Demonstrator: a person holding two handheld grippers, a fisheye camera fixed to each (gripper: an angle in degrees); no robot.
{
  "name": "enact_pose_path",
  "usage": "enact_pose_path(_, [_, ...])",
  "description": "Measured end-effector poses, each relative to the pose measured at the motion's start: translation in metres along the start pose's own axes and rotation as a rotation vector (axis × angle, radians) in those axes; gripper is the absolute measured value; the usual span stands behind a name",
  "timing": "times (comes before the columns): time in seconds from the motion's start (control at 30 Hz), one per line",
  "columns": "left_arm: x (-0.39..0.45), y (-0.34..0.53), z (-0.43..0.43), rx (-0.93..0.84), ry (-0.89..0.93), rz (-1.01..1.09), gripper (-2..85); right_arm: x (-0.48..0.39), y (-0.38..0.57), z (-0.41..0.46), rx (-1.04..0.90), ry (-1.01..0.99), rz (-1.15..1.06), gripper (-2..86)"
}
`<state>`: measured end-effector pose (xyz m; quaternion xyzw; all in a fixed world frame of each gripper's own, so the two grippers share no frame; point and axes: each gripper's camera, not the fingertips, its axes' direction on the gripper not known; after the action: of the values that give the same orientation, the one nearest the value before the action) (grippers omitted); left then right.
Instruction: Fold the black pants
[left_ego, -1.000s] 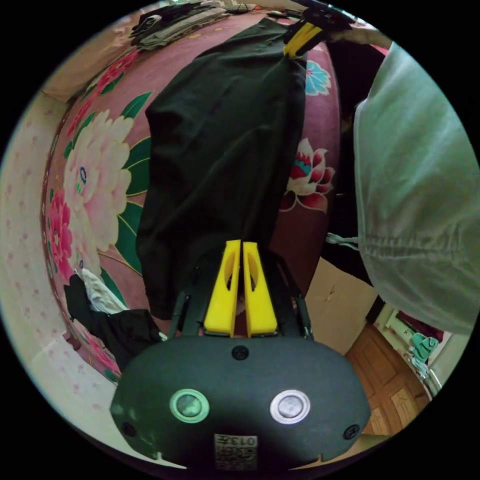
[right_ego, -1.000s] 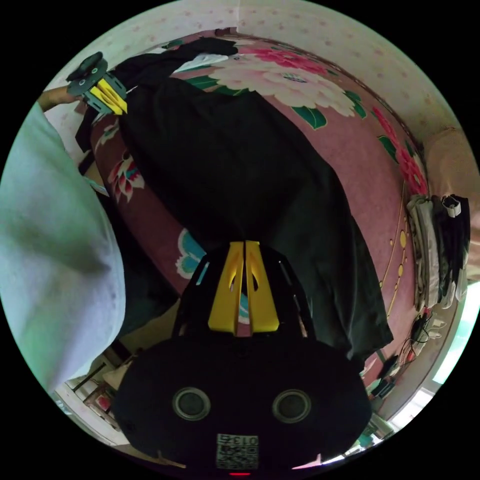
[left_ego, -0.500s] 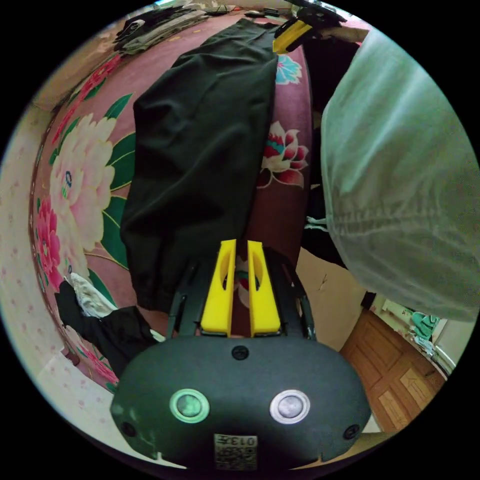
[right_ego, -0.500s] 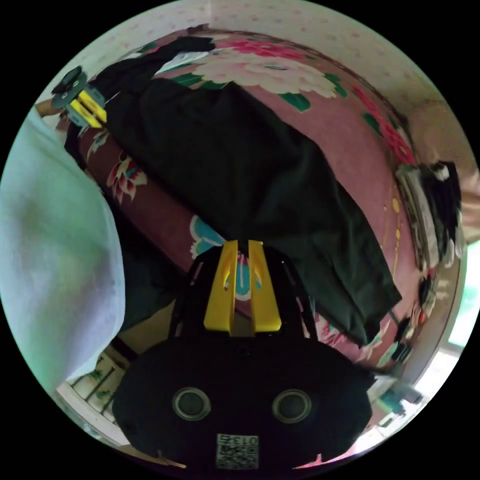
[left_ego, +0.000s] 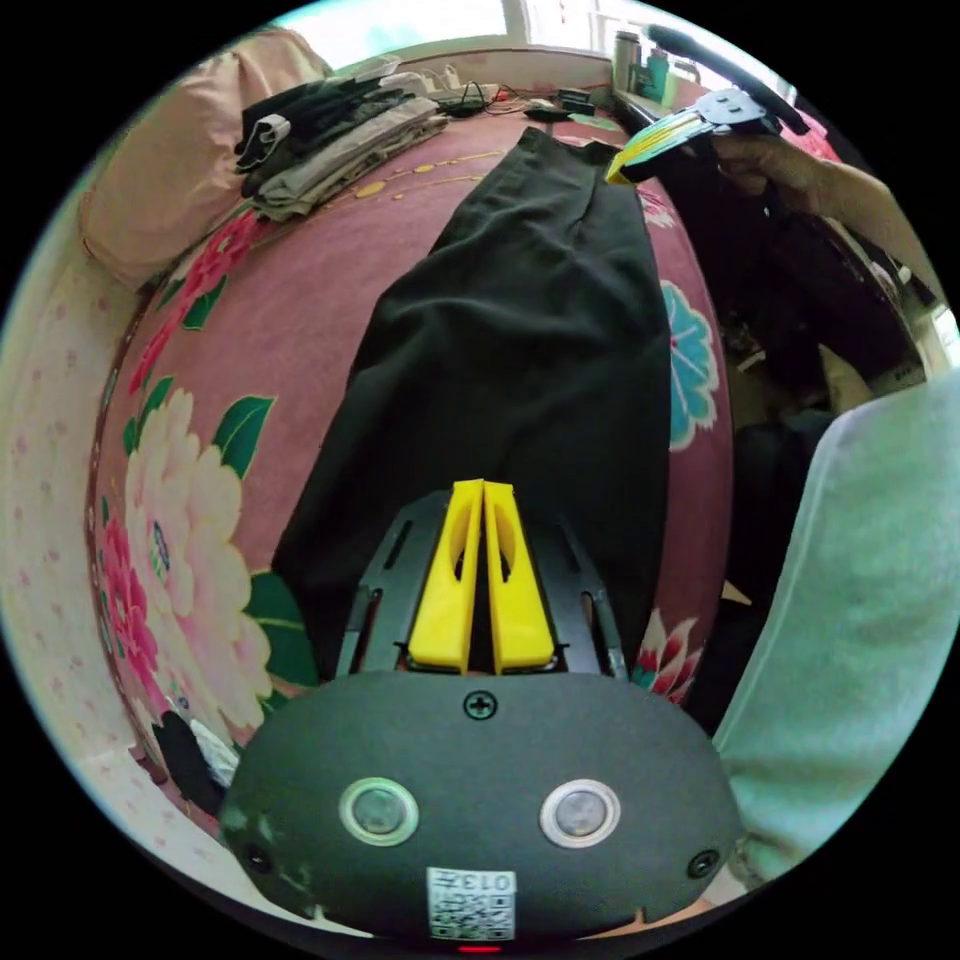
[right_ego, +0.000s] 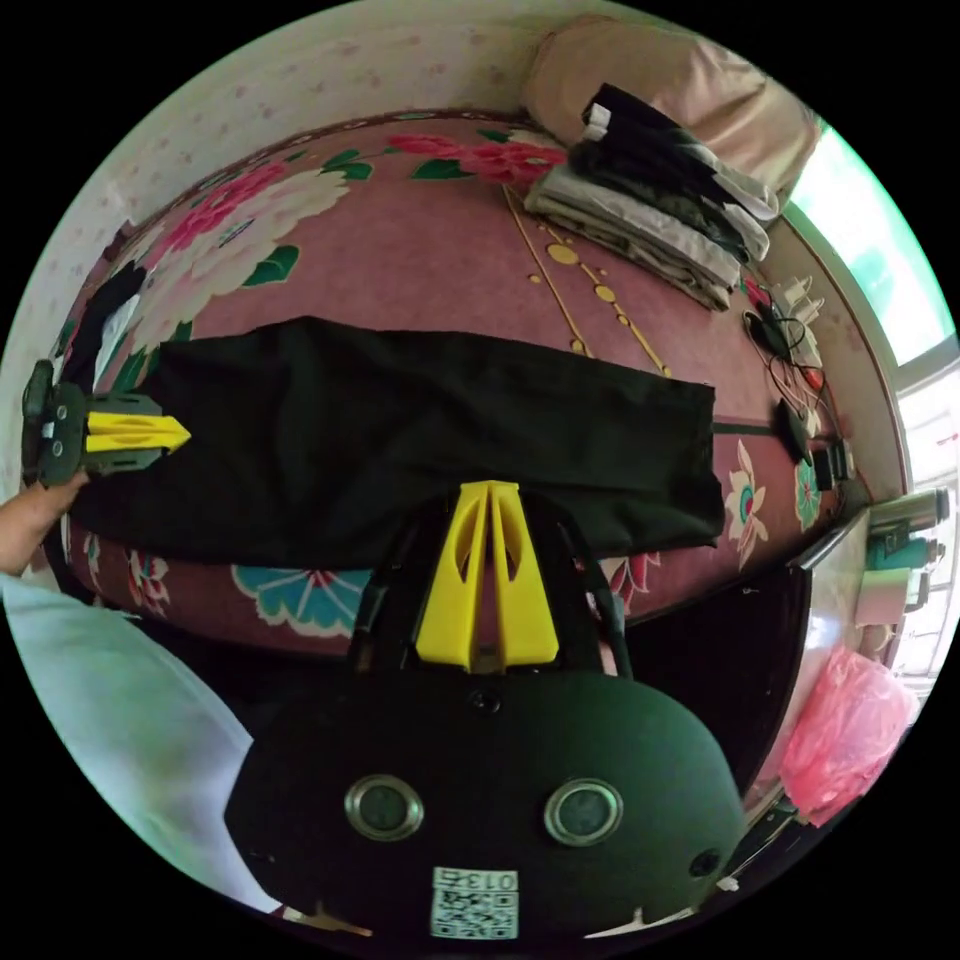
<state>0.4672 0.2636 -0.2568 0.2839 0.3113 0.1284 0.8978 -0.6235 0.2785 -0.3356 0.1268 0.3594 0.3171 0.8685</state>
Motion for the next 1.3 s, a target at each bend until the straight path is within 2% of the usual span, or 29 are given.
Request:
enact_pose_path(0.07, [0.001, -0.019, 0.008, -0.054, 0.001, 0.005, -0.3, 0.034, -0.004, 0.012, -0.019, 0.003, 0.033, 0.3])
enact_pose_path(0.17, [-0.006, -0.024, 0.001, -0.026, 0.013, -0.036, -0.3, 0.095, 0.004, 0.037, -0.076, 0.049, 0.051, 0.2])
enact_pose_path(0.23, [-0.018, -0.025, -0.005, -0.036, 0.065, -0.129, -0.4, 0.153, 0.026, 0.054, -0.146, 0.055, 0.076, 0.1])
enact_pose_path(0.3, [-0.025, -0.038, -0.012, -0.144, 0.072, -0.182, -0.4, 0.201, 0.043, 0.042, -0.107, -0.030, 0.184, 0.0])
enact_pose_path(0.33, [-0.026, -0.051, -0.023, -0.141, 0.046, -0.181, -0.4, 0.224, 0.053, 0.033, -0.103, 0.001, 0.208, 0.0])
enact_pose_path(0.43, [-0.024, -0.098, -0.051, 0.007, -0.011, -0.107, -0.4, 0.270, 0.067, 0.000, 0.036, -0.039, 0.258, 0.0])
enact_pose_path(0.57, [-0.025, -0.181, -0.044, 0.012, 0.023, 0.029, -0.3, 0.288, 0.057, 0.006, 0.049, -0.018, 0.170, 0.0])
enact_pose_path(0.63, [-0.025, -0.232, -0.036, 0.016, 0.057, 0.106, -0.3, 0.305, 0.059, 0.032, -0.062, 0.087, 0.135, 0.0])
enact_pose_path(0.73, [-0.027, -0.276, -0.026, -0.033, 0.092, 0.165, -0.3, 0.349, 0.081, 0.027, -0.041, 0.052, 0.192, 0.0])
enact_pose_path(0.8, [-0.030, -0.292, -0.032, -0.024, 0.118, 0.171, -0.3, 0.368, 0.093, 0.018, -0.054, 0.164, 0.207, 0.0])
enact_pose_path(0.9, [-0.030, -0.315, -0.052, 0.071, 0.115, 0.200, -0.4, 0.399, 0.111, -0.009, 0.032, 0.074, 0.243, 0.1])
enact_pose_path(1.03, [-0.033, -0.359, -0.049, 0.050, 0.110, 0.261, -0.3, 0.394, 0.115, -0.023, 0.127, 0.030, 0.147, 0.1])
enact_pose_path(1.17, [-0.046, -0.383, -0.036, -0.001, 0.160, 0.261, -0.2, 0.403, 0.118, 0.021, -0.048, 0.081, 0.119, 0.2])
enact_pose_path(1.2, [-0.056, -0.387, -0.037, -0.014, 0.211, 0.226, -0.2, 0.414, 0.129, 0.017, 0.044, 0.059, 0.140, 0.2])
enact_pose_path(1.27, [-0.071, -0.392, -0.044, -0.033, 0.240, 0.140, -0.1, 0.434, 0.138, 0.014, 0.025, 0.000, 0.167, 0.4])
enact_pose_path(1.3, [-0.078, -0.394, -0.058, 0.040, 0.228, 0.122, 0.1, 0.446, 0.144, 0.008, 0.008, 0.011, 0.209, 0.6])
